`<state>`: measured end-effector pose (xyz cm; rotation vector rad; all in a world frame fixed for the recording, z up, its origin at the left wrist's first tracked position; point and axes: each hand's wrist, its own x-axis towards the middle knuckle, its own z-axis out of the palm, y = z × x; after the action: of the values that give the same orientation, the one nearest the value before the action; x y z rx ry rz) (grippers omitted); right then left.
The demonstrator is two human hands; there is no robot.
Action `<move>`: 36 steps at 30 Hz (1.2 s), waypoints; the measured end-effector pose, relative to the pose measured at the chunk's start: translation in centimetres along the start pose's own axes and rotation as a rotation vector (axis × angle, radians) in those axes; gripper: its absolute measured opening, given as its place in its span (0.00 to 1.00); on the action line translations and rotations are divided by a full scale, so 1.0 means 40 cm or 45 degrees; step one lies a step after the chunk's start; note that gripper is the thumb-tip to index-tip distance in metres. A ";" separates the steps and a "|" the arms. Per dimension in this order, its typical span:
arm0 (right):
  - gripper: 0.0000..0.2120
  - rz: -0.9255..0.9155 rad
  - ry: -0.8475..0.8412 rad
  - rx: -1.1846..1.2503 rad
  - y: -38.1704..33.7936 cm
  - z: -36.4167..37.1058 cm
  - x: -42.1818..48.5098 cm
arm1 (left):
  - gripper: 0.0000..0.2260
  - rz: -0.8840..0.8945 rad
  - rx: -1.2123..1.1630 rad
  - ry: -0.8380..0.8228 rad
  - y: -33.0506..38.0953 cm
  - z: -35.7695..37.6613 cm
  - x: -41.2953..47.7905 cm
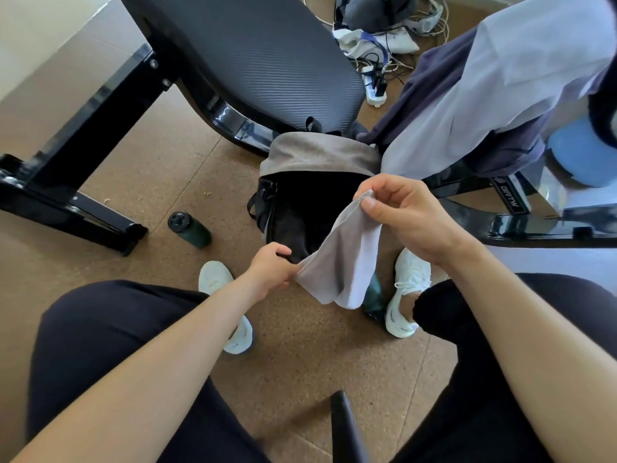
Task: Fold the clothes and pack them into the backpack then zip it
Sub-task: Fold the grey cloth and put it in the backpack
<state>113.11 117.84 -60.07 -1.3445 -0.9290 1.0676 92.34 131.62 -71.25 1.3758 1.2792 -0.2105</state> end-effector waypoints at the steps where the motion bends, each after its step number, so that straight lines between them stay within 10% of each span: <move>1: 0.03 -0.002 0.002 0.020 0.002 -0.002 0.000 | 0.19 0.013 0.077 -0.004 -0.006 0.004 0.001; 10: 0.07 -0.021 0.253 -0.021 0.014 -0.033 -0.001 | 0.08 0.092 0.715 0.150 -0.029 -0.038 0.010; 19: 0.05 0.129 1.062 -0.443 0.054 -0.110 0.012 | 0.13 0.280 -0.382 0.427 0.099 -0.146 -0.047; 27: 0.07 0.155 0.975 -0.084 0.057 -0.084 0.027 | 0.21 0.542 -0.740 0.135 0.172 -0.191 -0.128; 36: 0.16 0.091 0.917 -0.420 0.037 -0.083 0.017 | 0.14 0.665 -0.328 0.061 0.159 -0.230 -0.117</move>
<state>116.39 117.45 -61.73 -1.8686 -0.5207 0.4117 90.41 138.18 -61.25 1.4425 0.9078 0.3365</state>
